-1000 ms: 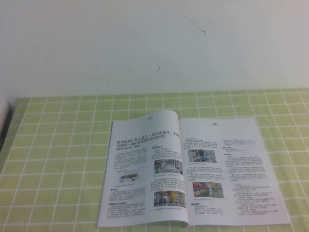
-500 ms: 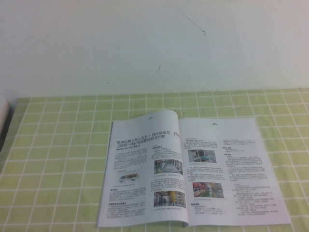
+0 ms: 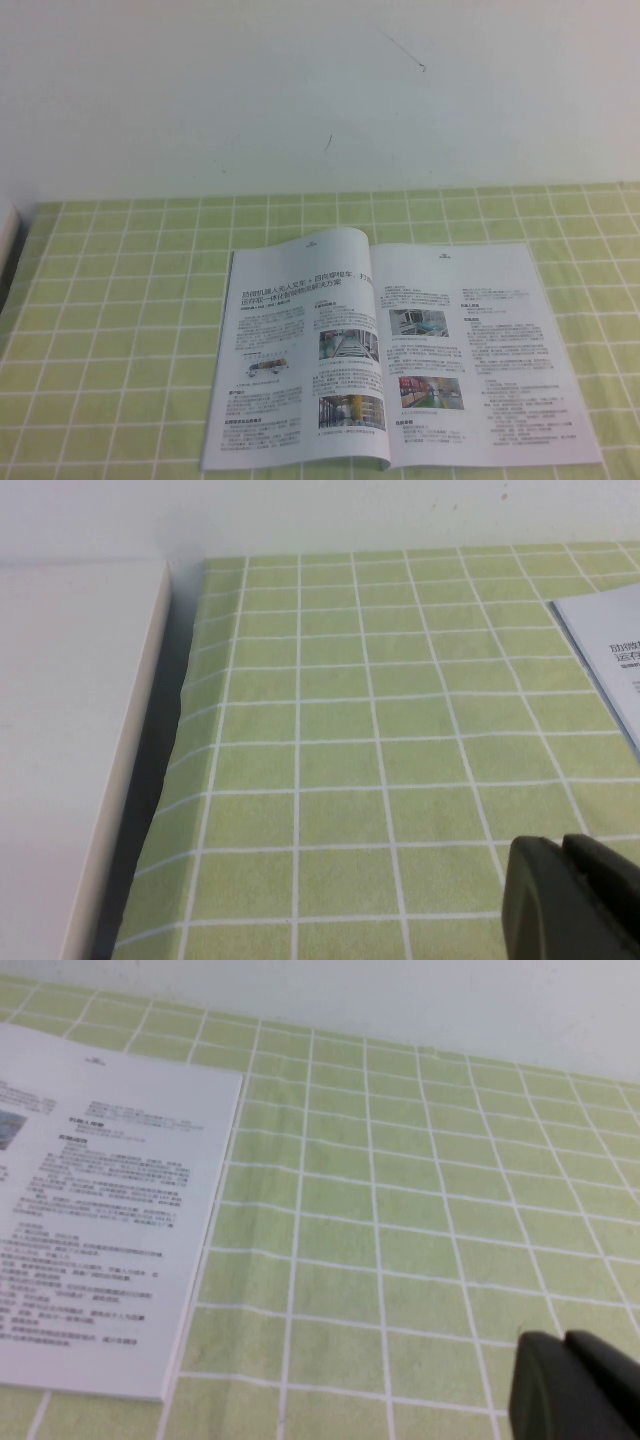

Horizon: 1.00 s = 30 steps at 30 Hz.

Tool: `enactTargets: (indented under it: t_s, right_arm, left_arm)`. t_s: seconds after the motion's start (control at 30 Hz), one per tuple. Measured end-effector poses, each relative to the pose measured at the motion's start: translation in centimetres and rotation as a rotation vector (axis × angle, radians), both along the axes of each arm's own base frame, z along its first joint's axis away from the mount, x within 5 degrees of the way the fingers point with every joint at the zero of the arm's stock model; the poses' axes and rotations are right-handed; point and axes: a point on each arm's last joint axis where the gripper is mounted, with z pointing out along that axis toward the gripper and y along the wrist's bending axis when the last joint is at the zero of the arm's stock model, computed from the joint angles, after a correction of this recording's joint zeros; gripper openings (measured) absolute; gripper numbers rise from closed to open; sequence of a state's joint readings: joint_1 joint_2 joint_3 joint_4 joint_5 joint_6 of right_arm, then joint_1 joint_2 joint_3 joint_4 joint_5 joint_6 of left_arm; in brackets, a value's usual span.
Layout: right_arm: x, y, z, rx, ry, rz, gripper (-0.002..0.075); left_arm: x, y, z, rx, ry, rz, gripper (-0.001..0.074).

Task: Close book
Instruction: 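Close the open booklet and leave it lying on the table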

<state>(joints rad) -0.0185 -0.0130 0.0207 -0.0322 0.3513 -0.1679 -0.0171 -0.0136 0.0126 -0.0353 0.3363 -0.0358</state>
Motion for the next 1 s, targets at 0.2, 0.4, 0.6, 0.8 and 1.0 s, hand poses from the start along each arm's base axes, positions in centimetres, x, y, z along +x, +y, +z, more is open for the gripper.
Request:
enactTargets:
  t_s: [0.2, 0.4, 0.6, 0.8, 1.0]
  right_arm:
    - [0.0, 0.0, 0.0, 0.0, 0.0, 0.0, -0.0003]
    - [0.0, 0.0, 0.0, 0.0, 0.0, 0.0, -0.0003]
    - [0.2, 0.0, 0.3, -0.001, -0.053, 0.001, -0.0003]
    - [0.5, 0.1, 4.0, -0.009, -0.466, 0.009, -0.0003]
    - [-1.2, 0.2, 8.2, -0.019, -0.964, 0.018, -0.0003]
  left_arm:
    - [0.0, 0.0, 0.0, 0.0, 0.0, 0.0, -0.0004]
    - [0.0, 0.0, 0.0, 0.0, 0.0, 0.0, -0.0004]
    - [0.2, 0.0, 0.3, -0.001, -0.061, 0.002, -0.0004]
    - [0.4, 0.1, 3.3, -0.007, -0.389, 0.01, -0.0004]
    - [-0.8, 0.2, 6.8, -0.015, -0.803, 0.02, -0.0004]
